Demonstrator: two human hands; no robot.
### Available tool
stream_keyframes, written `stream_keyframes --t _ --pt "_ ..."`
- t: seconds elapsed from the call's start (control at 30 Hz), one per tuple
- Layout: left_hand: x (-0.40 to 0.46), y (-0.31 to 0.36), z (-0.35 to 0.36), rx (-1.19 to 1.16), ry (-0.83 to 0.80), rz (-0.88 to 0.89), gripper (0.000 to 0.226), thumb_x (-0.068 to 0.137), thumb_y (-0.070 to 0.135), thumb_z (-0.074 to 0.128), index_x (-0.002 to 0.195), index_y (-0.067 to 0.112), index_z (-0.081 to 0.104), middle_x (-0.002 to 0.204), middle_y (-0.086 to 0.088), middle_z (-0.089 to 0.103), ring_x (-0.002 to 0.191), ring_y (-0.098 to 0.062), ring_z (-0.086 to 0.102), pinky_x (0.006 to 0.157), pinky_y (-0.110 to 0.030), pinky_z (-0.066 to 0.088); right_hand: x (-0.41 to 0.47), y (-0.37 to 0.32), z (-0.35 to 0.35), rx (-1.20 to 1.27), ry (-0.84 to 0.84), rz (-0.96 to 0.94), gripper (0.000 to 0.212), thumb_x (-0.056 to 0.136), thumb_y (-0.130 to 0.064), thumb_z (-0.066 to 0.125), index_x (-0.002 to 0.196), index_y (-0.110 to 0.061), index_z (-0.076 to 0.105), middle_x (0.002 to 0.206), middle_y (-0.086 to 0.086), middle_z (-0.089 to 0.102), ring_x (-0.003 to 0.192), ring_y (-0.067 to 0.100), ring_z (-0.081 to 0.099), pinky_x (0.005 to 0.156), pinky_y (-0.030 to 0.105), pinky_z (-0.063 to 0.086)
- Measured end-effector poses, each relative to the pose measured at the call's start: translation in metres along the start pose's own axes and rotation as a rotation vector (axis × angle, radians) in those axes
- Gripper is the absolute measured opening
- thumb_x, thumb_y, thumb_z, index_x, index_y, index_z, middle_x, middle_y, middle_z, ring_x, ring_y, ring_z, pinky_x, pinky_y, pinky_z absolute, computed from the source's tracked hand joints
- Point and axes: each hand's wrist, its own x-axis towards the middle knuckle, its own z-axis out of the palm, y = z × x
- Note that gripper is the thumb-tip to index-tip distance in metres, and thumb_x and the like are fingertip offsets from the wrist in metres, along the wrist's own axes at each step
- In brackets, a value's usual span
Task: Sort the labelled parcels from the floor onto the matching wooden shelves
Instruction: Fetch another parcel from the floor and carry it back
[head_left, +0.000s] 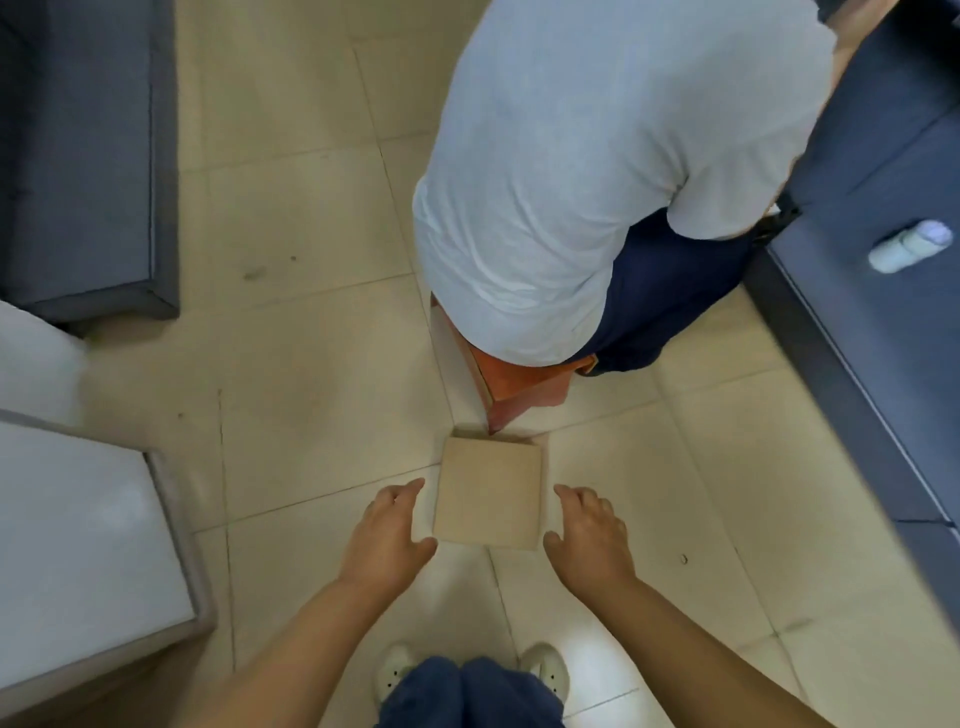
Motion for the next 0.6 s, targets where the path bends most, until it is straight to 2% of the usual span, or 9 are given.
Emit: stream_keyframes --t 0.17,0.3,0.6 --pt "0.071 -0.036 0.081 -0.024 -0.013 -0.015 0.074 0.08 0.027 0.063 0.144 0.022 0.026 0.142 -0.005 0.037 0.126 -0.019 0.038 0.096 -0.029 0.037 0.071 0.035 0.08 0.014 -0.02 0.023 0.057 0.09 -0.024 0.046 0.144 -0.016 0.026 0.138 0.006 0.04 0.122 0.024 0.038 0.098 0.034 0.031" --pt "0.124 -0.075 0.149 -0.036 -0.025 -0.027 0.074 0.079 0.025 0.063 0.143 0.022 0.027 0.141 -0.005 0.037 0.124 -0.02 0.039 0.093 -0.027 0.037 0.126 0.06 0.149 0.022 -0.042 0.071 0.058 0.088 -0.022 0.048 0.142 -0.016 0.029 0.139 0.008 0.04 0.122 0.026 0.038 0.098 0.036 0.034" --pt "0.219 -0.161 0.259 0.005 -0.049 -0.053 0.072 0.076 0.024 0.061 0.141 0.025 0.031 0.137 -0.008 0.039 0.121 -0.023 0.041 0.09 -0.031 0.041 0.218 0.101 0.275 0.153 -0.091 0.145 0.065 0.084 -0.007 0.047 0.144 -0.023 0.026 0.138 0.011 0.034 0.119 0.028 0.038 0.092 0.034 0.041"
